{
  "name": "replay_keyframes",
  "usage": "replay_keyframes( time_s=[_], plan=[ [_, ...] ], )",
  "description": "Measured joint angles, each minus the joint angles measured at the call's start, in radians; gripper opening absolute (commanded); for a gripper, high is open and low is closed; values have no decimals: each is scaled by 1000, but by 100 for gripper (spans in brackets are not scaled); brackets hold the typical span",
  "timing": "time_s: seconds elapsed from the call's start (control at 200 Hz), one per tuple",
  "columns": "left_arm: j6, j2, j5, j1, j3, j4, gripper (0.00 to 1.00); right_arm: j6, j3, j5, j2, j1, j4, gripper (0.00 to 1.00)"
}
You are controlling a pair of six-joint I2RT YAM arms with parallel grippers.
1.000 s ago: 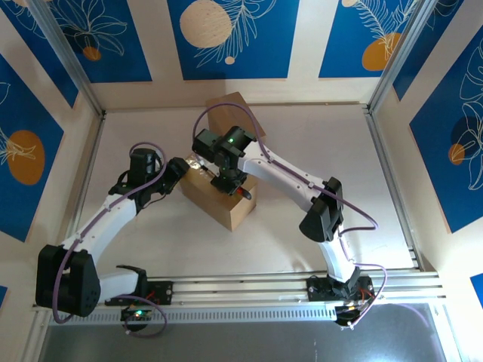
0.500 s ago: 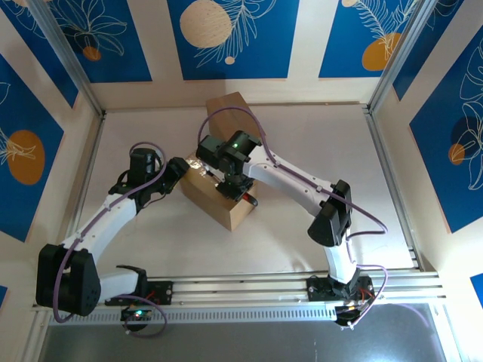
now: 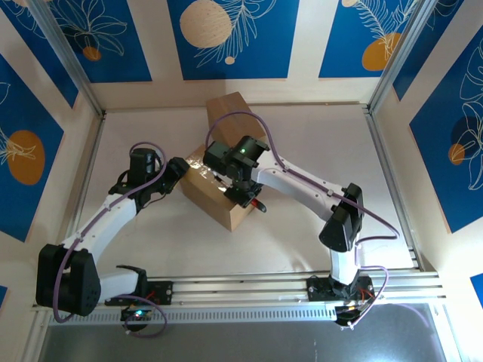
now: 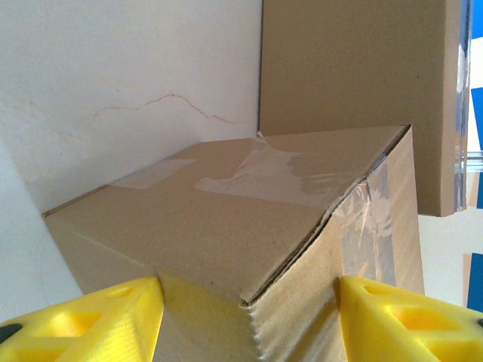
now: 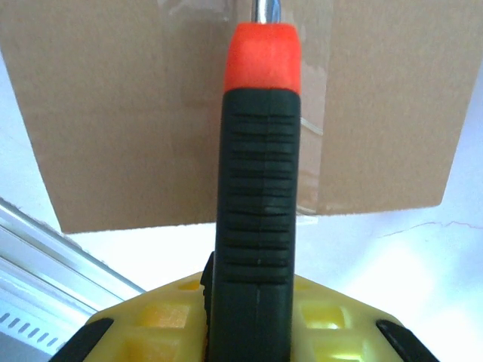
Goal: Unpack the express box
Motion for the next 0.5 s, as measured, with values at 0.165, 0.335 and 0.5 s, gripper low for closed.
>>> replay_keyframes(
  time_s=[0.165,0.335,0.5],
  plan=[
    [2,2,3,2,0,2,62,11,-37,0,-27,3,5,0],
    [3,9,11,6,3,7,62,31,-85,1,-67,12,3,0],
    [5,15,15,8,7,7,62,49,-124,-1,-105,16,0,0]
  ],
)
